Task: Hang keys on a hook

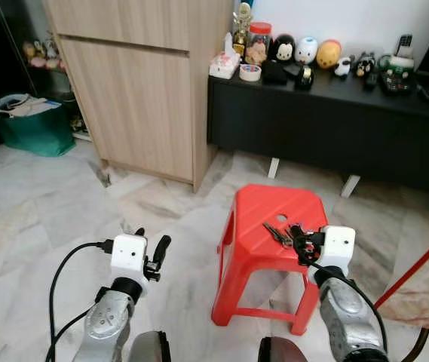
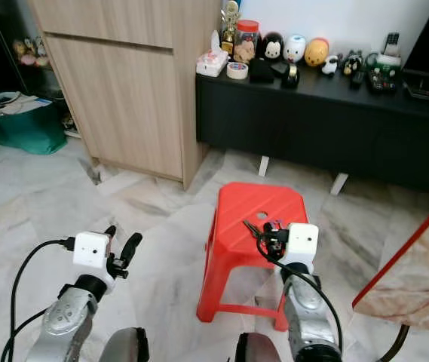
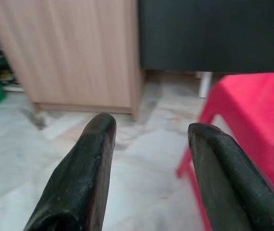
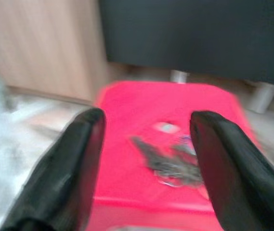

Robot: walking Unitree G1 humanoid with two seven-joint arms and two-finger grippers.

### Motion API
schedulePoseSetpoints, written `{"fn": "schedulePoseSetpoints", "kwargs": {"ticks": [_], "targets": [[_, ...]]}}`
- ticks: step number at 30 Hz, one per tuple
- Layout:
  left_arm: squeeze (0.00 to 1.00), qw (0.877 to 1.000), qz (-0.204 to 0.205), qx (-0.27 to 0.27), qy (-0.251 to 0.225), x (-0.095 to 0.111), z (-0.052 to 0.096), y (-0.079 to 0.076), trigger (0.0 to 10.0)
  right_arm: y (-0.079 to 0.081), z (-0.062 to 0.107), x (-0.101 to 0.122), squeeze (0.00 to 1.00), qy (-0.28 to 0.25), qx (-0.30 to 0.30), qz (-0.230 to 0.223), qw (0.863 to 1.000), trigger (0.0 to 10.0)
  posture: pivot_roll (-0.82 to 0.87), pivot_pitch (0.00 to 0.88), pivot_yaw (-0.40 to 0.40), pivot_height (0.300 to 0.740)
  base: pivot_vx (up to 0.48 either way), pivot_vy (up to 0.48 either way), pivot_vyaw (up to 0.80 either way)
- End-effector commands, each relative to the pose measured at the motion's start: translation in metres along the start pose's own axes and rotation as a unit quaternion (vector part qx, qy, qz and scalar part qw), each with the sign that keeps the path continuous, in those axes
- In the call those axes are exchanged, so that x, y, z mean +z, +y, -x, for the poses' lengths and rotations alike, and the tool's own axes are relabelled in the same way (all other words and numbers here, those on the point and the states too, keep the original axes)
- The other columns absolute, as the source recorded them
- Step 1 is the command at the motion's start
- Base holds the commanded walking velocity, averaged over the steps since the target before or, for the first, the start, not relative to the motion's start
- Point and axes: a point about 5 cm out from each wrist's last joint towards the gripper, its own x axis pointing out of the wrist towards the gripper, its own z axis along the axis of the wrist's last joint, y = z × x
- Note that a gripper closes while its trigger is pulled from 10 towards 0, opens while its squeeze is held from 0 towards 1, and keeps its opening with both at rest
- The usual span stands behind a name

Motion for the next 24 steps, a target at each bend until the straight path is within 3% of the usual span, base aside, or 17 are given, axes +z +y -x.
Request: {"fn": "schedulePoseSetpoints", "kwargs": {"ticks": [1,6,24], "targets": [[0.0,1.0,0.007,-0.008,0.0,0.0006,-0.0019,-0.0076,10.0,-0.0133,-0.0003,0.0028,0.0,0.0,-0.018,0.004,1.0,10.0,0.06,0.0,-0.069,0.586,0.262,0.0,0.0],[0.0,1.0,-0.002,-0.008,0.0,0.0006,-0.0015,-0.0069,10.0,-0.0123,-0.0015,0.0028,0.0,0.002,-0.019,-0.001,1.0,10.0,0.06,0.0,-0.071,0.586,0.291,0.0,0.0],[0.0,1.0,0.001,-0.004,0.0,0.0003,-0.0013,-0.0066,10.0,-0.0105,-0.002,0.0015,0.0,0.007,-0.018,-0.004,1.0,10.0,0.07,0.0,-0.072,0.586,0.359,-0.303,0.0]]}}
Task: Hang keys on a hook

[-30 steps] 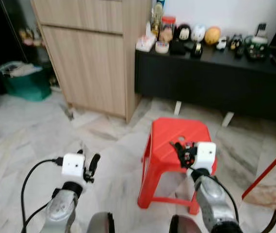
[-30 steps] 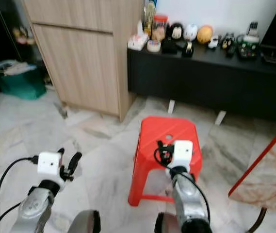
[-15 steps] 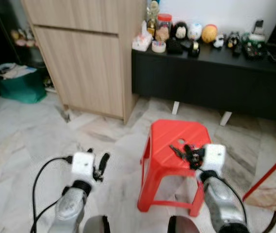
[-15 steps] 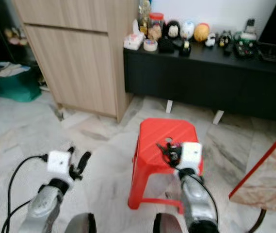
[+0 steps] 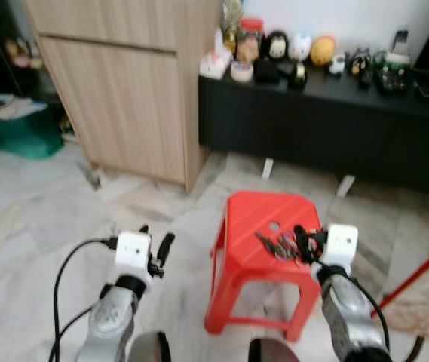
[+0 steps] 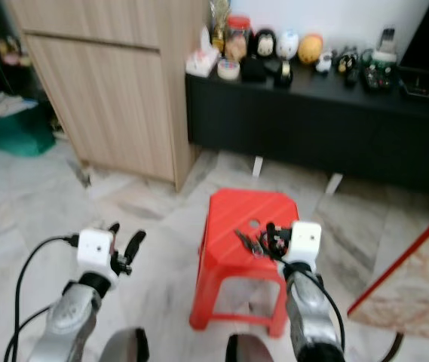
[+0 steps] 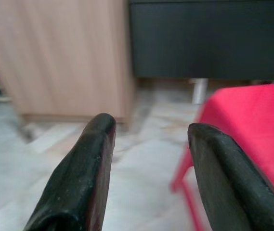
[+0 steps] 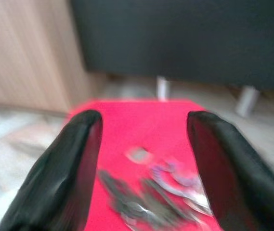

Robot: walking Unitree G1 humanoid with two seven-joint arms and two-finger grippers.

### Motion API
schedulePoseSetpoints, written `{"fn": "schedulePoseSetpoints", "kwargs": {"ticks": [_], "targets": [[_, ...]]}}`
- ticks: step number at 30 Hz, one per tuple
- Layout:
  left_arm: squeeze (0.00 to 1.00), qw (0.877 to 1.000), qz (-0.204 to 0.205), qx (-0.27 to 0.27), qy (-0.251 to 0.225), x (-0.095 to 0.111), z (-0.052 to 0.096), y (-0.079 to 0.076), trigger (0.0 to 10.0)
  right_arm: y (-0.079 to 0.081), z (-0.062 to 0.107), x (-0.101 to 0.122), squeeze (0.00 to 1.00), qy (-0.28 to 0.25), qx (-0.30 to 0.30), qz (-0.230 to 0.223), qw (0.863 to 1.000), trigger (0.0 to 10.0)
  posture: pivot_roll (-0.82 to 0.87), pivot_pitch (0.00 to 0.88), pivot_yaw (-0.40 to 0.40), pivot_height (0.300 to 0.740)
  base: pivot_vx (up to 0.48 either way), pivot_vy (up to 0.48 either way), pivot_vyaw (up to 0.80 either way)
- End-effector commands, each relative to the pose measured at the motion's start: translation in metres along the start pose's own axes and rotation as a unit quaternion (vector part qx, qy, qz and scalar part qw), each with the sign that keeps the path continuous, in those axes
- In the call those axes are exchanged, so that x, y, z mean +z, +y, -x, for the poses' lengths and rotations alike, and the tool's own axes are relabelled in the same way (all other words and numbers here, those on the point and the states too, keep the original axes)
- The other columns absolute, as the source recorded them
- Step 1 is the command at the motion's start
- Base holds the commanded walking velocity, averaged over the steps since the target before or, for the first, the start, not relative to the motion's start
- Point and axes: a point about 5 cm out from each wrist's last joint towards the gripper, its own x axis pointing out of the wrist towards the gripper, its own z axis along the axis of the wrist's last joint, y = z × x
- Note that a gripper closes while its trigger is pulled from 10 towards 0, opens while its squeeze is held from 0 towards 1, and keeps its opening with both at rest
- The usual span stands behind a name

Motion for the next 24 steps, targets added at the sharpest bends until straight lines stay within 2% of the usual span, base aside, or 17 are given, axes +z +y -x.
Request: {"fn": "schedulePoseSetpoints", "kwargs": {"ticks": [1,9,12,19,24], "targets": [[0.0,1.0,0.007,-0.008,-0.001,0.0005,-0.0017,-0.008,10.0,-0.0118,0.0021,-0.0024,0.0,0.008,-0.014,0.004,1.0,10.0,0.07,0.0,-0.072,0.586,0.386,-0.244,0.0],[0.0,1.0,0.007,-0.006,0.0,0.0004,-0.0014,-0.0073,10.0,-0.0108,0.0019,-0.0035,0.0,0.012,-0.011,0.004,1.0,10.0,0.07,0.0,-0.072,0.586,0.39,0.0,0.0],[0.0,1.0,0.009,-0.006,0.0,0.0002,-0.0013,-0.0073,10.0,-0.008,0.0027,-0.0037,0.0,0.011,0.009,0.016,1.0,10.0,0.07,0.0,-0.072,0.586,0.355,0.0,0.0],[0.0,1.0,0.015,-0.008,-0.002,0.0002,-0.002,-0.009,10.0,-0.0053,0.0035,-0.0051,0.0,0.013,0.024,0.015,1.0,10.0,0.06,0.0,-0.071,0.586,0.0,0.0,0.69],[0.0,1.0,0.016,-0.01,-0.001,0.0,-0.002,-0.0093,10.0,-0.0073,0.0035,-0.0107,0.0,0.028,0.023,0.008,0.999,10.0,0.06,0.0,-0.071,0.586,0.0,0.0,0.0]]}}
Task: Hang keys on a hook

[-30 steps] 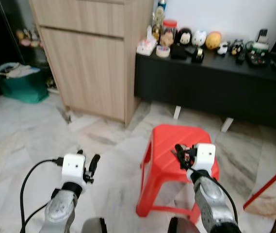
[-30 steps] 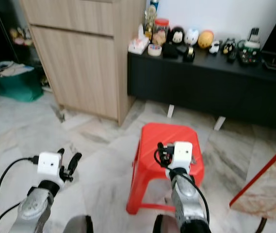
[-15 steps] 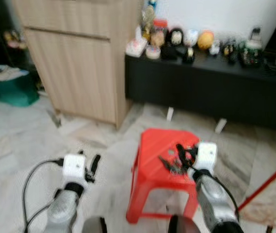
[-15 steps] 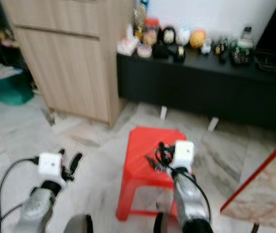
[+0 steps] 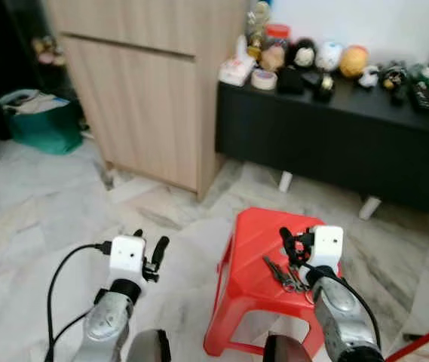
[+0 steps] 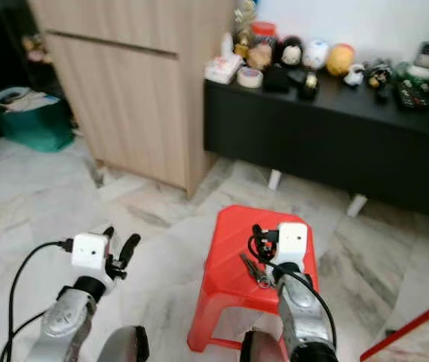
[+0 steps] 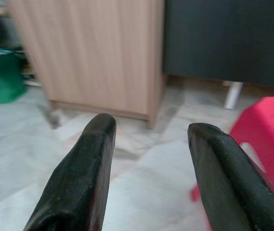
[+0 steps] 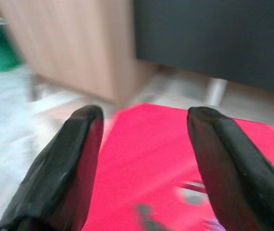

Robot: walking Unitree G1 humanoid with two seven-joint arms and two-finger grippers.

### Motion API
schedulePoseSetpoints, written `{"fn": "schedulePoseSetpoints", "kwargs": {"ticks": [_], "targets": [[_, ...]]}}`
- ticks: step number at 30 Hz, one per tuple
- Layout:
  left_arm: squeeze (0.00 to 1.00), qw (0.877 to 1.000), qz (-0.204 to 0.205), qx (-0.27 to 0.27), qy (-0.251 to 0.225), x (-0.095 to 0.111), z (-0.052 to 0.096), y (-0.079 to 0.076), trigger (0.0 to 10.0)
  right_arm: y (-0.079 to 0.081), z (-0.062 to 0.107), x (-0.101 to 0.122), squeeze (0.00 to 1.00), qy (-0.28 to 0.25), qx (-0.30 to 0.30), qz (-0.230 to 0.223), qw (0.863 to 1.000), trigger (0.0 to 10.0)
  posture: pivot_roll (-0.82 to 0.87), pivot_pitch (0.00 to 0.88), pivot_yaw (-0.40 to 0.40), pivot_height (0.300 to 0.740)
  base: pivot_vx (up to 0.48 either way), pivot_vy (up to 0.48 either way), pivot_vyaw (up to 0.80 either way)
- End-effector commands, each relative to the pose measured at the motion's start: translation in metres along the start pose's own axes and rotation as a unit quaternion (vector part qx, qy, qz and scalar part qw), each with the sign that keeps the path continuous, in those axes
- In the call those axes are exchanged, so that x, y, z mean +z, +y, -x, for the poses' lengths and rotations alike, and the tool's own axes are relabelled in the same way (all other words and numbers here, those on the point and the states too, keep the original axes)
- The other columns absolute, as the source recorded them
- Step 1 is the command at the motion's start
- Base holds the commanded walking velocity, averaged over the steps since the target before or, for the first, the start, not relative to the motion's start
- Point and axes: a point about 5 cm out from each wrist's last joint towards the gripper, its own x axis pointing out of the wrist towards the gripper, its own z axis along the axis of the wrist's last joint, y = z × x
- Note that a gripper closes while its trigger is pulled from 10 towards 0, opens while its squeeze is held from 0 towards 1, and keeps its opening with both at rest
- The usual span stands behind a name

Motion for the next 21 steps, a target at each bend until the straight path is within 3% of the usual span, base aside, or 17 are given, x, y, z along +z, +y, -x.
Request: {"fn": "schedulePoseSetpoints", "kwargs": {"ticks": [1,5,10,12,21], "targets": [[0.0,1.0,0.008,-0.008,0.004,-0.0018,-0.0006,-0.0055,10.0,-0.0126,0.0054,-0.0083,0.0,0.018,-0.018,-0.001,1.0,10.0,0.06,0.0,-0.071,0.586,0.0,0.0,0.0],[0.0,1.0,0.009,-0.008,0.004,-0.0017,-0.0005,-0.0057,10.0,-0.0131,0.0055,-0.007,0.0,0.014,-0.012,0.009,1.0,10.0,0.06,0.0,-0.071,0.586,0.0,0.0,0.0],[0.0,1.0,0.011,-0.01,0.004,-0.0018,-0.0005,-0.006,10.0,-0.0125,0.0053,-0.0057,0.0,0.009,-0.003,0.025,1.0,10.0,0.06,0.0,-0.071,0.586,0.0,0.0,0.58],[0.0,1.0,0.011,-0.012,0.004,-0.0017,-0.0006,-0.0065,10.0,-0.0131,0.0054,-0.0071,0.0,0.011,-0.01,0.01,1.0,10.0,0.06,0.0,-0.071,0.586,0.247,0.0,0.0],[0.0,1.0,0.01,-0.014,0.005,-0.0021,-0.0005,-0.0072,10.0,-0.0162,0.0061,-0.0092,0.0,0.016,-0.011,0.019,1.0,10.0,0.06,0.0,-0.071,0.586,0.275,0.0,0.0]]}}
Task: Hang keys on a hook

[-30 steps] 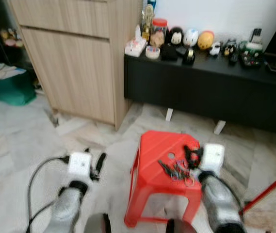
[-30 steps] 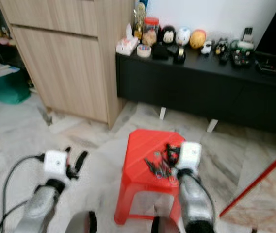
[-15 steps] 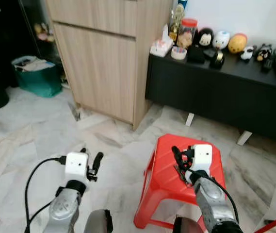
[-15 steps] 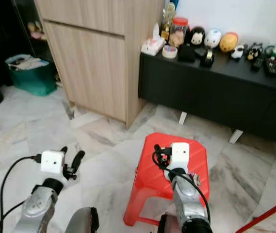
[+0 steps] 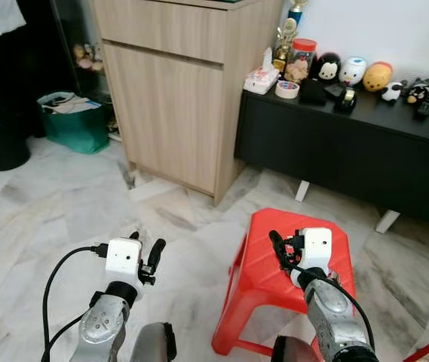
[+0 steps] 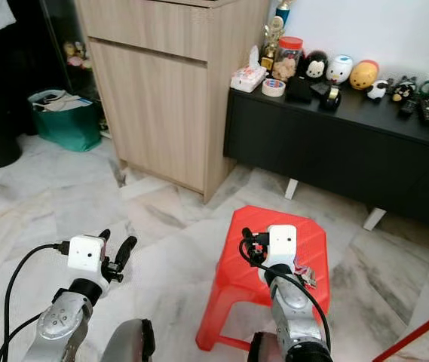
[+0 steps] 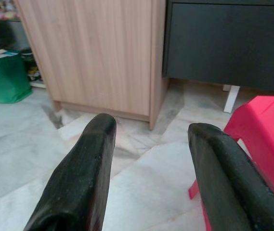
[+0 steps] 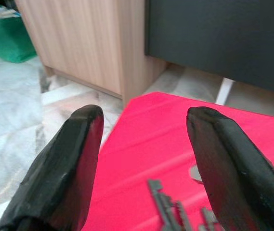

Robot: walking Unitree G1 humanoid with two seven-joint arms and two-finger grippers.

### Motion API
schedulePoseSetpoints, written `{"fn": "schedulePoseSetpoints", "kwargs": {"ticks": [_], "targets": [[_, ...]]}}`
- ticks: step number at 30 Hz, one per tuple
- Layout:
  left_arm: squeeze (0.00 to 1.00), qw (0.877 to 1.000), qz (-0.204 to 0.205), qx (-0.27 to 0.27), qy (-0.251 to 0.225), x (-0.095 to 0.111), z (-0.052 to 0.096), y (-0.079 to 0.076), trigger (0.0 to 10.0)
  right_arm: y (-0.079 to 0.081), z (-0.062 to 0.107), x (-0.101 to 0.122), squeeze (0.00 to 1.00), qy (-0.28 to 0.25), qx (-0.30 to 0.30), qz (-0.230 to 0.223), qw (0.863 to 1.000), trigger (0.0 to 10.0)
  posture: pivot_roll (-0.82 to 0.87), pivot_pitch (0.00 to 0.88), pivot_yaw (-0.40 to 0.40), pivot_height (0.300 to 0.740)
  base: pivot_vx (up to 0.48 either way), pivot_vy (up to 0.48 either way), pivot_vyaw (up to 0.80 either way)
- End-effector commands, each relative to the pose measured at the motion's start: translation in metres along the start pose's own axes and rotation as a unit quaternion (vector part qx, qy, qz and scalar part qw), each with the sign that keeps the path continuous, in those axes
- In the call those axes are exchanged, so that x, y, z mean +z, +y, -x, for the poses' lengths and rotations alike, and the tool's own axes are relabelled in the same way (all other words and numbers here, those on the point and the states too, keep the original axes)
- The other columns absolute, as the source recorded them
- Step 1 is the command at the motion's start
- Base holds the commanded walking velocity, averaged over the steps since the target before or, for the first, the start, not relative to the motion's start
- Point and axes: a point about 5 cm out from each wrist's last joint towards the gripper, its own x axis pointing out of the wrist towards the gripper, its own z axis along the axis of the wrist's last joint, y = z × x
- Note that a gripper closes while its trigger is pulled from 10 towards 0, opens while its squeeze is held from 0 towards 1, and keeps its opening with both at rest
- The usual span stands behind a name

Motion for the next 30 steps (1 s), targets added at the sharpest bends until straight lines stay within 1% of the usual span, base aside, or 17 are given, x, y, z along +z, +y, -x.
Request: {"fn": "schedulePoseSetpoints", "kwargs": {"ticks": [1,16,20,21,22,23,24,26,30], "targets": [[0.0,1.0,0.002,-0.002,0.002,0.0,-0.002,-0.001,10.0,-0.005,0.0,0.001,0.0,-0.002,-0.007,0.004,1.0,10.0,0.06,0.0,-0.071,0.586,0.289,0.0,0.0],[0.0,1.0,-0.002,-0.004,0.003,-0.001,-0.002,-0.002,10.0,-0.002,0.0,-0.003,0.0,0.007,0.001,0.003,1.0,10.0,0.05,0.0,-0.069,0.586,0.313,0.0,0.0],[0.0,1.0,-0.002,-0.004,0.003,-0.001,-0.001,-0.002,10.0,-0.001,0.0,-0.005,0.0,0.015,0.016,0.006,1.0,10.0,0.05,0.0,-0.069,0.586,0.0,0.0,0.0],[0.0,1.0,-0.002,-0.004,0.003,-0.001,-0.001,-0.002,10.0,0.0,0.0,-0.006,0.0,0.022,0.025,0.017,0.999,10.0,0.05,0.0,-0.069,0.586,0.0,0.0,0.0],[0.0,1.0,-0.002,-0.006,0.003,-0.001,-0.001,-0.003,10.0,0.002,0.001,-0.008,0.0,0.029,0.036,0.041,0.998,10.0,0.05,0.0,-0.068,0.586,0.0,0.0,0.0],[0.0,1.0,-0.002,-0.006,0.003,-0.001,-0.001,-0.003,10.0,0.002,0.001,-0.008,0.0,0.029,0.036,0.041,0.998,10.0,0.05,0.0,-0.068,0.586,0.0,0.0,0.0],[0.0,1.0,-0.002,-0.007,0.003,-0.001,-0.002,-0.003,10.0,0.003,0.003,-0.012,0.0,0.038,0.045,0.058,0.997,10.0,0.05,0.0,-0.068,0.586,0.0,0.0,0.0],[0.0,1.0,-0.002,-0.008,0.004,-0.001,-0.002,-0.004,10.0,0.003,0.004,-0.015,0.0,0.05,0.048,0.066,0.995,10.0,0.05,0.0,-0.068,0.586,0.0,0.0,0.0],[0.0,1.0,0.0,-0.01,0.005,-0.001,-0.002,-0.004,10.0,0.0,0.009,-0.032,0.0,0.12,0.054,0.098,0.986,10.0,0.05,0.0,-0.069,0.586,0.0,0.0,0.0]]}}
